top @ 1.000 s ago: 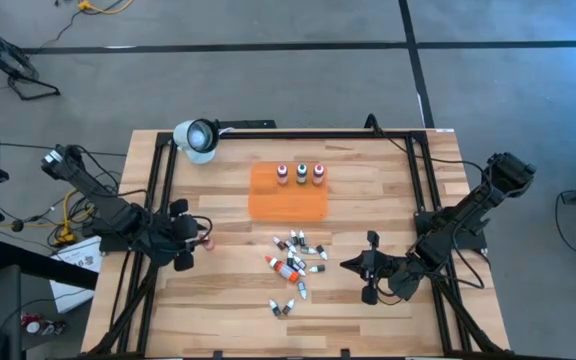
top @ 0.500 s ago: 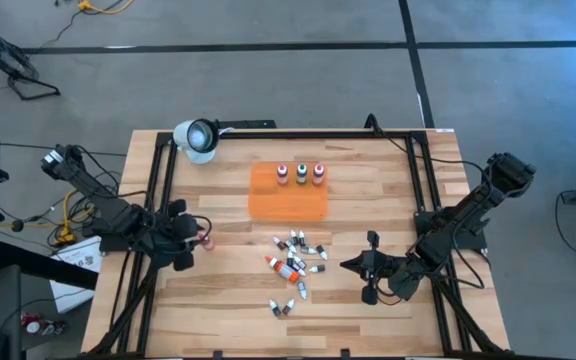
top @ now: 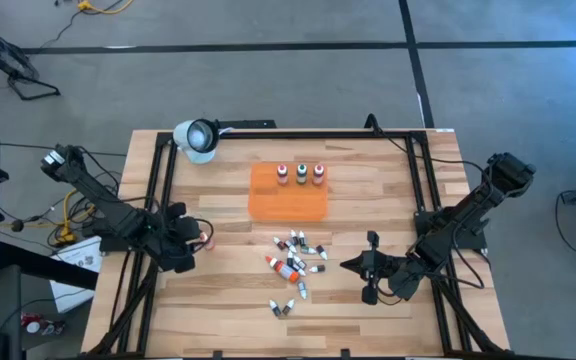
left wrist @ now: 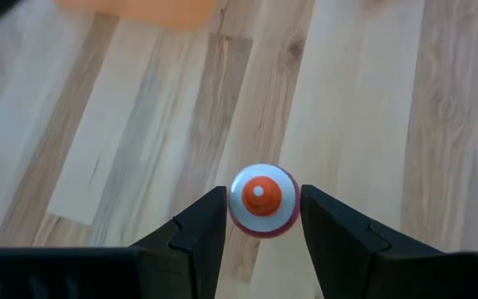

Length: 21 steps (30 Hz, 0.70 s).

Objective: Pick & Place food coloring
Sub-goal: Put the big orange food coloring bottle into the orange bin

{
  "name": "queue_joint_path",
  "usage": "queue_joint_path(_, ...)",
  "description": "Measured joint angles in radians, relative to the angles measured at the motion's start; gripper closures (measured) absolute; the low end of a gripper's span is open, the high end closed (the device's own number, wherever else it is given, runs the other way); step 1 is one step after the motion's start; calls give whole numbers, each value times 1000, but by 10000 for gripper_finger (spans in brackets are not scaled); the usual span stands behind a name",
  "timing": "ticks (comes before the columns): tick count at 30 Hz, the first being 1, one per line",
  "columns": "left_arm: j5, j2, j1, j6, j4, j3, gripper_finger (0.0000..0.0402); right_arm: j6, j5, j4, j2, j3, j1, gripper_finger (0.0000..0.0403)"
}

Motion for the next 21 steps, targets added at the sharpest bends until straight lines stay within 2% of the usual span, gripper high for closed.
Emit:
queue_joint_path(7, 1, 45, 0, -1, 6, 0, 252, 0, 0, 1, 0, 0, 0, 402)
queue_joint_path(21, 2, 45, 0, 1, 7, 0, 254, 0, 0, 1, 0, 0, 0, 402)
